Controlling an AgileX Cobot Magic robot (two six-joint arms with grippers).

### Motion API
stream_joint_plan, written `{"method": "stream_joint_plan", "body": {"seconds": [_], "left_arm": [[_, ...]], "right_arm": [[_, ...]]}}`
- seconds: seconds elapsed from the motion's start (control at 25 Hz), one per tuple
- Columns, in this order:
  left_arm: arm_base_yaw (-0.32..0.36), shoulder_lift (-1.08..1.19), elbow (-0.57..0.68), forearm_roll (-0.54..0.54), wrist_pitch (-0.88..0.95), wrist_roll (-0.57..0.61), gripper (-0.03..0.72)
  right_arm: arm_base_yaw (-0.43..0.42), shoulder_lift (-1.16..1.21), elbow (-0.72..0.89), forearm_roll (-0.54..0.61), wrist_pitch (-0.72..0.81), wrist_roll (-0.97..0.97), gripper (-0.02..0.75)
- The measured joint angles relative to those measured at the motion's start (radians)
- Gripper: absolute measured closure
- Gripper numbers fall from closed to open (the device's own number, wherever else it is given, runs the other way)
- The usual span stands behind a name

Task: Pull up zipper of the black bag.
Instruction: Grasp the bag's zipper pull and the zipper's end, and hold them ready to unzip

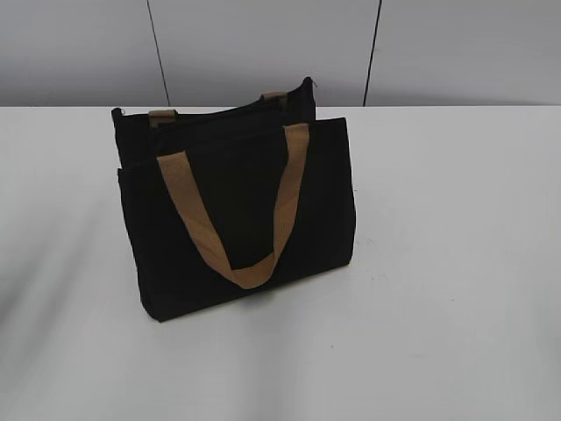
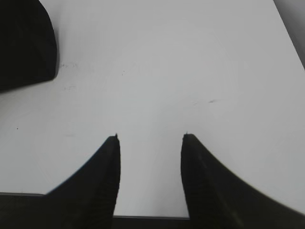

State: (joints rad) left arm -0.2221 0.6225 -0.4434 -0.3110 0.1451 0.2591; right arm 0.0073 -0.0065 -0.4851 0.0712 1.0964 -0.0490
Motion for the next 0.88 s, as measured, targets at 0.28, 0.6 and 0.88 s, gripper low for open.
{"method": "stream_joint_plan", "body": {"seconds": [0.28, 0.6, 0.88], "left_arm": [[-0.079, 0.249, 0.09, -0.01, -0.298, -0.003, 0.274], [-0.187, 0.481, 0.179, -0.002, -0.586, -0.125, 0.274], [-0.269, 0.698, 0.237, 0.042, -0.828, -0.169, 0.274]], "right_arm": [[0.0, 0.0, 0.0, 0.0, 0.0, 0.0, 0.404], [0.0, 0.0, 0.0, 0.0, 0.0, 0.0, 0.404], [0.0, 0.0, 0.0, 0.0, 0.0, 0.0, 0.404]]}}
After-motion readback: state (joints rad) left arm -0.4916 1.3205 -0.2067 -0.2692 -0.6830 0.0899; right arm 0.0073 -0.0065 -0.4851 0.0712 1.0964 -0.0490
